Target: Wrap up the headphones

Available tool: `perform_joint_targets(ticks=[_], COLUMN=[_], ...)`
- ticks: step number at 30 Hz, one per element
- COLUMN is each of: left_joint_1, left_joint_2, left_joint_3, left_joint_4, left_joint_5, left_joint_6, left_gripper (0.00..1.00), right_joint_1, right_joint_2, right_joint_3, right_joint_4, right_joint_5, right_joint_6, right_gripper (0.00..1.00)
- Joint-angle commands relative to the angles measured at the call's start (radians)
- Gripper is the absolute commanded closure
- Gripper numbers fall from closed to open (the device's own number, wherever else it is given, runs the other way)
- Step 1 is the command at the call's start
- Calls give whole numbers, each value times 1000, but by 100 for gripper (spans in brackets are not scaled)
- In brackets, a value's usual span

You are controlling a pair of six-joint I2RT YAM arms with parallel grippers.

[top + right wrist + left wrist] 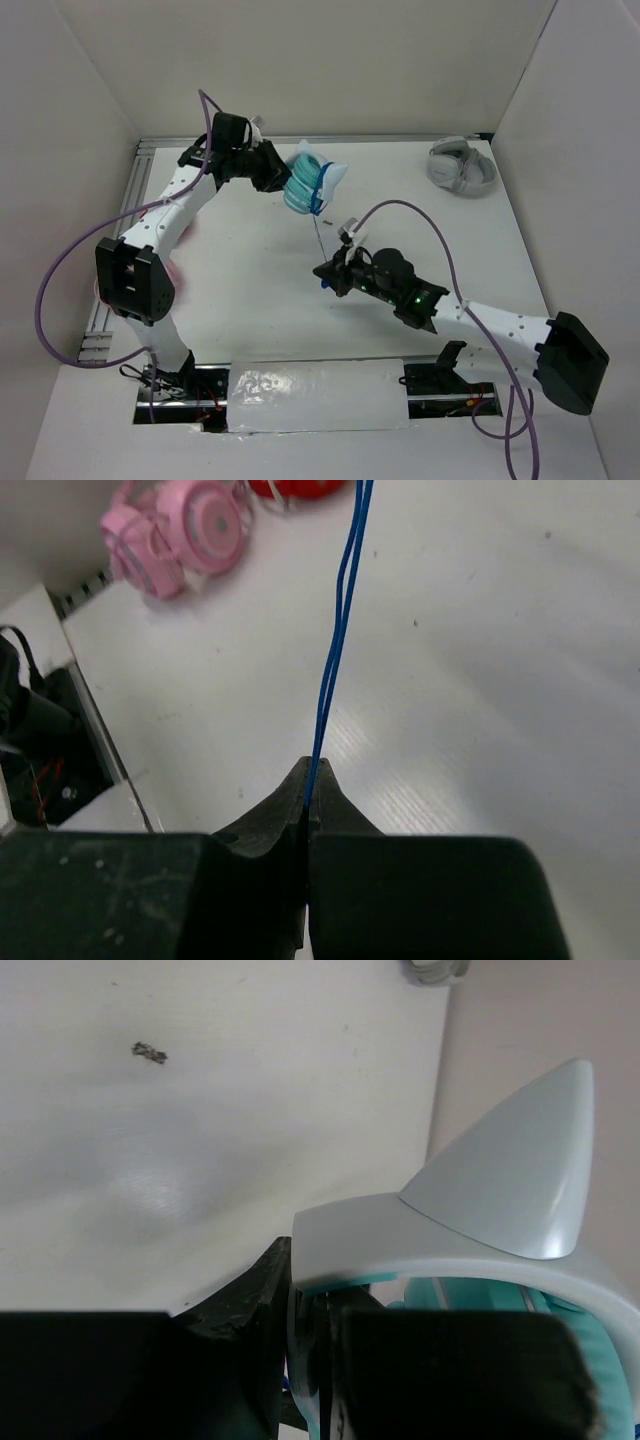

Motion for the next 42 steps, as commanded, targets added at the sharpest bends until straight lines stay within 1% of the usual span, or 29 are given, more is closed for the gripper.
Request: perform_joint_targets(ticks=[1, 2, 4, 6, 8, 11, 12, 13, 14, 15, 16, 17, 18, 20, 21, 22, 23, 24, 25, 26, 27, 28, 29, 30, 33, 35, 40, 42], left_joint_1=[42, 44, 45, 45, 47, 48, 44, 38, 29, 1, -19, -36, -57, -67, -71, -73, -82, -88, -99, -108, -131, -142, -157, -162, -179, -198, -251, -271], left_joint_2=[-62, -67, -70, -74, -84, -93, -94, -93, -87, -81, -73, -73, -74, -96, -105, -122, -128, -134, -137, -134, -133, -128, -121, -121, -117, -127, -171, -194], left_joint_3=[-28, -38, -50, -50, -56, -68, -65, -47, -30, -6, 28, 36, 27, -11, -60, -86, -103, -126, -130, -130, -130, -128, -133, -134, -154, -182, -257, -312], left_joint_4=[197, 233, 248, 265, 291, 352, 360, 333, 298, 250, 151, 115, 91, 81, 92, 115, 118, 116, 110, 89, 80, 70, 57, 49, 41, 52, 102, 127], left_joint_5=[224, 244, 272, 289, 344, 447, 471, 487, 464, 426, 369, 259, 225, 195, 210, 223, 220, 206, 174, 133, 53, 3, -66, -87, -122, -167, -254, -309], left_joint_6=[-92, -99, -107, -109, -93, -31, -1, 69, 120, 172, 269, 310, 369, 422, 477, 500, 519, 542, 574, 585, 612, 617, 634, 645, 671, 683, 792, 833], left_gripper=[100, 100, 100, 100, 100, 100, 100, 100, 100, 100, 100, 100, 100, 100, 100, 100, 100, 100, 100, 100, 100, 100, 100, 100, 100, 100, 100, 100], right_joint_1=[10, 8, 3, -3, -16, -88, -111, -163, -194, -226, -277, -303, -325, -368, -378, -394, -401, -403, -405, -408, -406, -409, -412, -414, -429, -441, -489, -509], right_joint_2=[-89, -115, -153, -178, -212, -221, -215, -203, -192, -183, -168, -158, -151, -132, -129, -131, -126, -124, -112, -100, -74, -60, -25, -25, 59, 87, 182, 227], right_joint_3=[-83, -90, -124, -181, -213, -200, -161, -140, -118, -73, -52, -34, 13, 61, 104, 121, 159, 181, 208, 268, 300, 329, 387, 415, 501, 544, 638, 653], right_joint_4=[244, 242, 261, 332, 371, 306, 223, 186, 146, 65, 36, 8, -76, -167, -255, -287, -370, -414, -454, -550, -593, -627, -705, -741, -845, -889, -969, -1012], right_joint_5=[66, 68, 68, 74, 78, 74, 63, 55, 25, -7, -32, -67, -122, -167, -204, -228, -271, -293, -305, -322, -298, -291, -291, -291, -328, -401, -527, -633], right_joint_6=[39, 30, 19, 34, 54, 77, 73, 79, 80, 80, 82, 61, 56, -22, -41, -62, -137, -153, -163, -189, -174, -156, -147, -130, -92, -82, -79, -105], right_gripper=[100, 100, 100, 100, 100, 100, 100, 100, 100, 100, 100, 100, 100, 100, 100, 100, 100, 100, 100, 100, 100, 100, 100, 100, 100, 100, 100, 100])
